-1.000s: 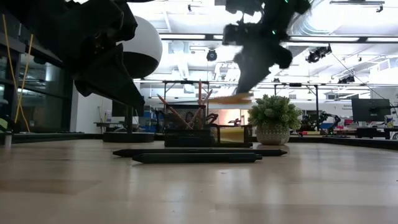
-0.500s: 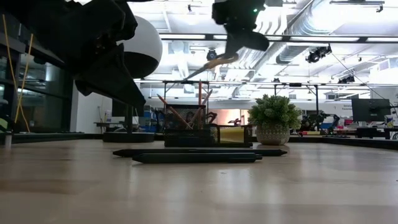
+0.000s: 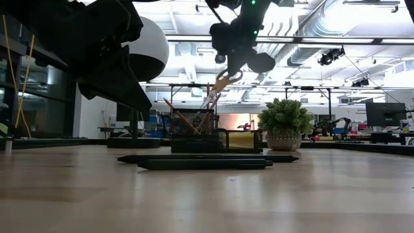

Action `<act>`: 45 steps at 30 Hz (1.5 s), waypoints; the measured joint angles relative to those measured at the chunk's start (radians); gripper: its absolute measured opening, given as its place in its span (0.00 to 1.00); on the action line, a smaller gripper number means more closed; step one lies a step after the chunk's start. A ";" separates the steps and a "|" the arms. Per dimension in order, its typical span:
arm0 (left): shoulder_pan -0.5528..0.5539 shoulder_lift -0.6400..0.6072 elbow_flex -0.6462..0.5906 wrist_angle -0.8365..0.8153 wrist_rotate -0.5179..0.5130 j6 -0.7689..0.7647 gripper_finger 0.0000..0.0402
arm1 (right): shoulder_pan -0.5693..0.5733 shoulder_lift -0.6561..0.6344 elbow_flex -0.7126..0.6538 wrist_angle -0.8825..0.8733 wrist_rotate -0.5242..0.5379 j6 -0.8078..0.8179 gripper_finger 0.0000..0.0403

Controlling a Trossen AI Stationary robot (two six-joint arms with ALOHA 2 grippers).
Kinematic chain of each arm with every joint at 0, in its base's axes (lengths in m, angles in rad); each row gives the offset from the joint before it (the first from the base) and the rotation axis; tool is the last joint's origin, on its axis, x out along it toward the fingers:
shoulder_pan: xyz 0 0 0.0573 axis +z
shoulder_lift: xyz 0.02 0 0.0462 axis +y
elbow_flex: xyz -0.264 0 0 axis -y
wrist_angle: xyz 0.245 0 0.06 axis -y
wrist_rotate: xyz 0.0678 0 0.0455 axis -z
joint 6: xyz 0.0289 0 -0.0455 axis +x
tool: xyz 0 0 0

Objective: Pick and place office supplies into organizer
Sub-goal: Put the scissors into the desk organizer, then put the bottom pen into the desk organizer

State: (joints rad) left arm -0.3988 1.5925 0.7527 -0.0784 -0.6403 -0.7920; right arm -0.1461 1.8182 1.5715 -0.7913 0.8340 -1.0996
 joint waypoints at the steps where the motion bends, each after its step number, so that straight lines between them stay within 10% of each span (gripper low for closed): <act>1: 0.000 0.000 0.000 0.000 0.000 0.000 0.12 | 0.000 0.005 0.000 0.010 -0.006 -0.001 0.04; 35: 0.000 0.000 0.000 -0.022 -0.031 0.002 0.12 | 0.042 0.082 0.001 0.132 -0.004 0.028 0.24; 45: 0.000 0.000 0.000 -0.022 -0.033 0.000 0.12 | 0.048 0.074 0.256 -0.135 -0.108 0.379 0.24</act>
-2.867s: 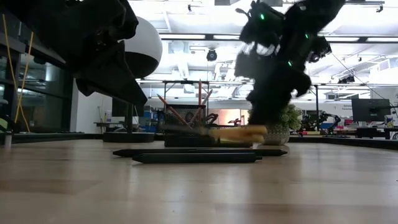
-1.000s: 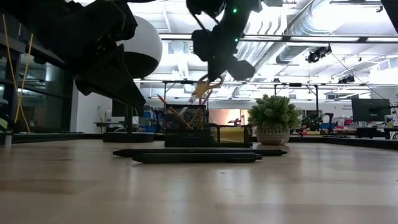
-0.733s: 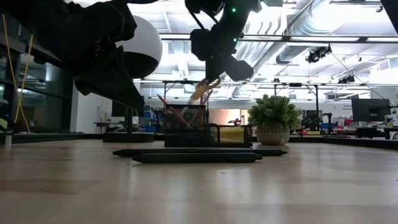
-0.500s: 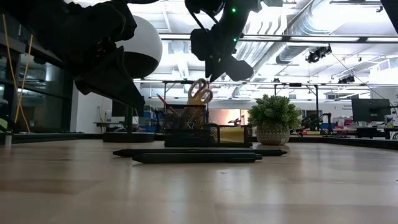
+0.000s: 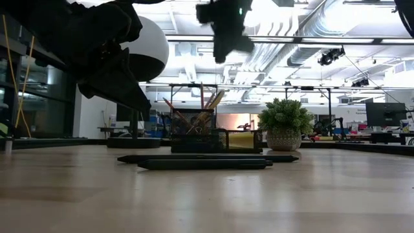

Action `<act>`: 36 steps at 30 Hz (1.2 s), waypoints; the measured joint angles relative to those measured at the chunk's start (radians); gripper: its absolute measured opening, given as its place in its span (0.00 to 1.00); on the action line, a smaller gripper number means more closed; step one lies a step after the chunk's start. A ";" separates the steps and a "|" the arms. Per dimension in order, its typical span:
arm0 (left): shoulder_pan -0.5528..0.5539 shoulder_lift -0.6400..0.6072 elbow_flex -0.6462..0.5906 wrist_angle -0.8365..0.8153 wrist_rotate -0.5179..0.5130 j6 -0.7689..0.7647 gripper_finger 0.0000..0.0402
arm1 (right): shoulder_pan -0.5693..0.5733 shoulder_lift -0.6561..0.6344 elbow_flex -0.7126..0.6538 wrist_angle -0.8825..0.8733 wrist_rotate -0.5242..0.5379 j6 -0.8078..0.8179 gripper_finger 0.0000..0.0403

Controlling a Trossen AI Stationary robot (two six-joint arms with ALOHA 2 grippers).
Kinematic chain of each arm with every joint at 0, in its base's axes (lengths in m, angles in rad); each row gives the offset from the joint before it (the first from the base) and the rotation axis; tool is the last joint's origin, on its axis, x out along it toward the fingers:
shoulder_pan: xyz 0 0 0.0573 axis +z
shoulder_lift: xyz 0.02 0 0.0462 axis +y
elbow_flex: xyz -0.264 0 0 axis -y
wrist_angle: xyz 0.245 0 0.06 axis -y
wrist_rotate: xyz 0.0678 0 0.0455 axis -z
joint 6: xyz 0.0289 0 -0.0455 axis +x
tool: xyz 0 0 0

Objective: Pick and place office supplies into organizer
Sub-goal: Put the bottom pen into the desk organizer

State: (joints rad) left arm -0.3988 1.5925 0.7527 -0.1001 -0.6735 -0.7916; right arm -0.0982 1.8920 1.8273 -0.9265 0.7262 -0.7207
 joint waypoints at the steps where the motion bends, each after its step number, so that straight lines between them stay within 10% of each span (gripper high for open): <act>1: 0.000 0.000 0.000 0.000 0.000 0.000 0.12 | 0.000 -0.002 0.033 -0.037 -0.035 0.050 0.24; 7: 0.000 0.000 0.000 0.001 0.000 0.000 0.12 | 0.002 -0.042 0.055 -0.181 -0.321 0.220 0.24; 15: 0.000 0.000 0.000 0.002 0.007 0.000 0.12 | 0.079 -0.229 -0.347 -0.036 -0.579 0.320 0.24; 36: 0.000 0.000 0.000 0.243 0.008 0.088 0.12 | 0.334 -0.403 -1.048 0.580 -0.638 0.852 0.24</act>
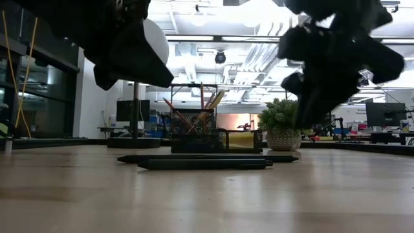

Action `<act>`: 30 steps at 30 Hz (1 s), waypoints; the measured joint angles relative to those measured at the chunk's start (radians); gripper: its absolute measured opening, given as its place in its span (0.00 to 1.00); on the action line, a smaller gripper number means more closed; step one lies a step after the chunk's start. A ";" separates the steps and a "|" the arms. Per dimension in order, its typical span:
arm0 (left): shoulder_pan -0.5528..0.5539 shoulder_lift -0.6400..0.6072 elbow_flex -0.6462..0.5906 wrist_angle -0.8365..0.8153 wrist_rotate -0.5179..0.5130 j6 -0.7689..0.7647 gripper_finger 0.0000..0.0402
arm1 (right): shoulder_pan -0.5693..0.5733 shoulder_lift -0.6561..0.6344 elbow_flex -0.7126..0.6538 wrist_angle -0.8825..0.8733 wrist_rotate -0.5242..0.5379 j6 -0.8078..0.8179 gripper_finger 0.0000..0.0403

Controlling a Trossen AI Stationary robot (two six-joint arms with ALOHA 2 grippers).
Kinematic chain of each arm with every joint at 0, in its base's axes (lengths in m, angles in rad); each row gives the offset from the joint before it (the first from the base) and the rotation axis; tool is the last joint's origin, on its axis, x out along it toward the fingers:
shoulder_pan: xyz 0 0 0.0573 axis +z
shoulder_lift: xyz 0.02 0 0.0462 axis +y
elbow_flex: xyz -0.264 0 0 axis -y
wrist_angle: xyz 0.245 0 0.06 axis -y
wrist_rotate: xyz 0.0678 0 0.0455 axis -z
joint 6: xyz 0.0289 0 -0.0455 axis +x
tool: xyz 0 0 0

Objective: Pick and place office supplies into organizer
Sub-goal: Put the bottom pen into the desk organizer

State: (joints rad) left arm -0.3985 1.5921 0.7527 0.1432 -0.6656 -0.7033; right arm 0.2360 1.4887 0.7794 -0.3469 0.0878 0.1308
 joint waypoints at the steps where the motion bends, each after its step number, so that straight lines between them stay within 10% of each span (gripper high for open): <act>1: 0.001 0.000 0.000 0.010 0.000 -0.002 0.12 | 0.003 0.000 -0.015 0.009 -0.012 -0.002 0.24; 11: 0.089 0.000 0.000 0.141 0.252 -0.020 0.12 | 0.070 0.000 -0.056 0.170 -0.096 -0.231 0.24; 19: 0.125 0.000 0.000 0.145 0.266 -0.149 0.12 | 0.071 0.004 -0.056 0.334 -0.144 -0.424 0.24; 30: 0.021 0.000 0.000 0.030 0.344 -0.169 0.12 | 0.045 0.175 -0.055 0.554 -0.199 -0.234 0.24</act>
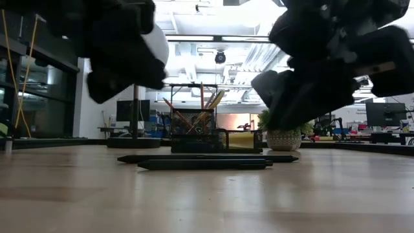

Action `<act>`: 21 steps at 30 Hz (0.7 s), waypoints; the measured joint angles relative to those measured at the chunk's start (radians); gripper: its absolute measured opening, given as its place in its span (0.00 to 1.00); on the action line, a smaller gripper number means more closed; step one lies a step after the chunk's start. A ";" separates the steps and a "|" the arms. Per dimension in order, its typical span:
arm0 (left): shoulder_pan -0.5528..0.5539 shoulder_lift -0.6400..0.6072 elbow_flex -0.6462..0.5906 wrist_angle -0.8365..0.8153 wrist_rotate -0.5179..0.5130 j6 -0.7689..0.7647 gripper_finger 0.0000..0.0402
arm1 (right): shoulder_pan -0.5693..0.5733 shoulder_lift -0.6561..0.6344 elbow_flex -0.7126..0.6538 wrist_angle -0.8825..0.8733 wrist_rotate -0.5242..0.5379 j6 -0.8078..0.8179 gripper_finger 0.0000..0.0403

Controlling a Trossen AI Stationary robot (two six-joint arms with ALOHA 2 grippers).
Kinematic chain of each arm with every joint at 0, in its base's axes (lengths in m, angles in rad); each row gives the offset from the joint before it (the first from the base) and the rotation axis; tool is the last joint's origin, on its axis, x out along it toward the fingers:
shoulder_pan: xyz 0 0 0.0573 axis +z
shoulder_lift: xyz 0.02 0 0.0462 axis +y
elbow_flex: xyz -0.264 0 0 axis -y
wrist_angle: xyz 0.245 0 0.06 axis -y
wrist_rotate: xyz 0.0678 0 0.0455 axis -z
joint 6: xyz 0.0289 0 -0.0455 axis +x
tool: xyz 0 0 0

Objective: Pick and place office supplies into organizer
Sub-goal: Put the bottom pen into the desk organizer

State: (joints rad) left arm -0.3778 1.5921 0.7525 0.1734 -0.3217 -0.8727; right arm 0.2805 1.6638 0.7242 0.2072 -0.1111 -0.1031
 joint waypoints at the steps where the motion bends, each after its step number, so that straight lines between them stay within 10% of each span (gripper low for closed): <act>1: -0.017 0.000 0.000 -0.014 -0.002 -0.002 0.12 | -0.001 0.004 0.000 0.003 0.008 0.019 0.24; 21: -0.094 0.000 0.000 -0.117 0.047 -0.052 0.12 | -0.010 0.171 -0.005 0.278 0.028 0.233 0.24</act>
State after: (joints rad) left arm -0.4713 1.5921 0.7525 0.0559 -0.2748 -0.9252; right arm 0.2703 1.8351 0.7194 0.4853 -0.0831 0.1302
